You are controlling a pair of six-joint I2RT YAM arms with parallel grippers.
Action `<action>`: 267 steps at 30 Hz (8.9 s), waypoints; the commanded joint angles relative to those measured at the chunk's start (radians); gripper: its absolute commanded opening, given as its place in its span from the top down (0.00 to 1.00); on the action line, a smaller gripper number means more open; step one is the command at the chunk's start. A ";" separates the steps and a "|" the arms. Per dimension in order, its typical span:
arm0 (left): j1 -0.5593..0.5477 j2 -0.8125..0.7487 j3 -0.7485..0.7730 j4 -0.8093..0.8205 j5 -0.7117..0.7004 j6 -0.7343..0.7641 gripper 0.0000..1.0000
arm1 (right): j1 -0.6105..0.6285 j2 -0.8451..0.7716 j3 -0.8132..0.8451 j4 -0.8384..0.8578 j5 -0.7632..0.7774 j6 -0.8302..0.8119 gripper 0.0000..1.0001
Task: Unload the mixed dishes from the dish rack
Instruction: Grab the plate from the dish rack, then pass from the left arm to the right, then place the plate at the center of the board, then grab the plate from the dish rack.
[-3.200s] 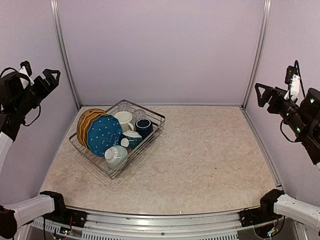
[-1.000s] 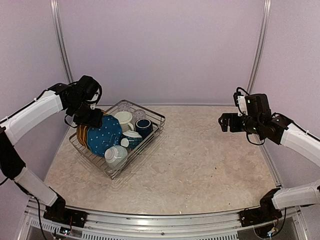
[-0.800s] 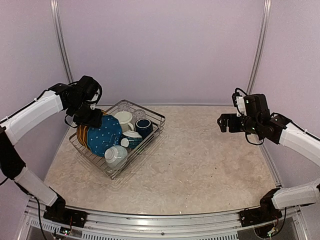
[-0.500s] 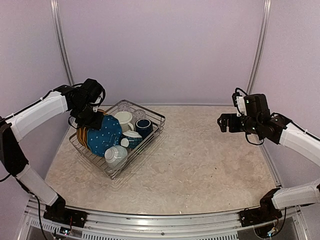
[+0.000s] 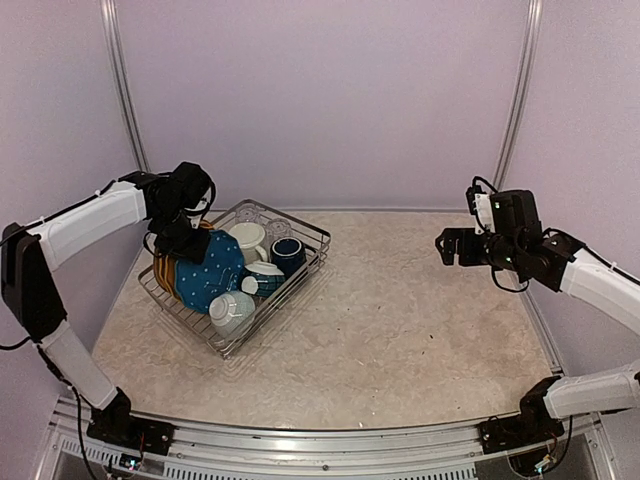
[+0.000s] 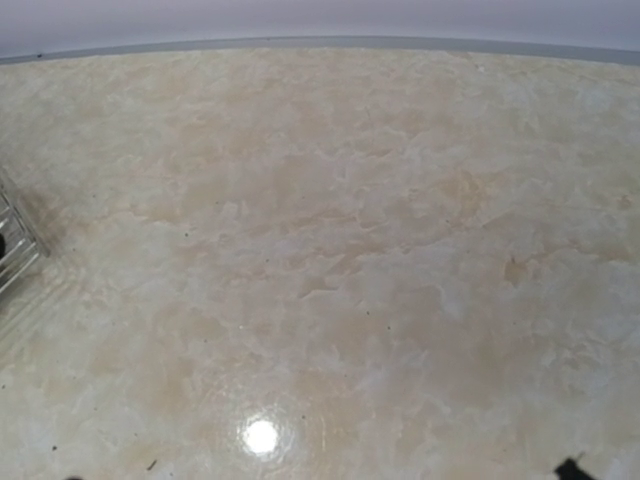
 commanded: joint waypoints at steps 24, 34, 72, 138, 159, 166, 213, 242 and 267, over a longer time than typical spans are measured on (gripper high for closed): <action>0.053 0.015 0.019 0.084 0.216 0.029 0.69 | 0.009 -0.041 -0.059 0.048 -0.003 0.010 0.00; -0.016 -0.035 0.044 0.066 0.040 0.073 0.91 | 0.009 -0.045 -0.064 0.053 0.006 0.008 0.00; -0.164 -0.140 0.247 -0.059 -0.256 0.080 1.00 | 0.009 0.010 -0.048 0.088 -0.033 0.024 0.00; -0.253 0.017 0.018 0.748 0.925 -0.580 1.00 | 0.112 0.444 -0.229 1.155 -0.836 0.744 0.64; -0.189 0.018 0.048 0.586 0.827 -0.487 0.01 | -0.265 0.222 -0.461 1.061 -0.900 0.689 1.00; -0.184 -0.038 0.039 0.533 0.745 -0.425 0.01 | -0.604 0.220 -0.496 0.828 -0.934 0.526 1.00; 0.170 -0.229 -0.055 0.013 0.247 -0.101 0.26 | -0.501 -0.128 -0.343 0.079 -0.298 0.064 0.00; 0.182 -0.011 0.007 0.088 0.235 0.017 0.60 | -0.044 0.024 -0.179 0.145 -0.246 -0.007 0.00; -0.018 -0.129 0.051 0.067 -0.046 0.100 0.94 | -0.043 0.003 -0.196 0.149 -0.227 0.003 0.00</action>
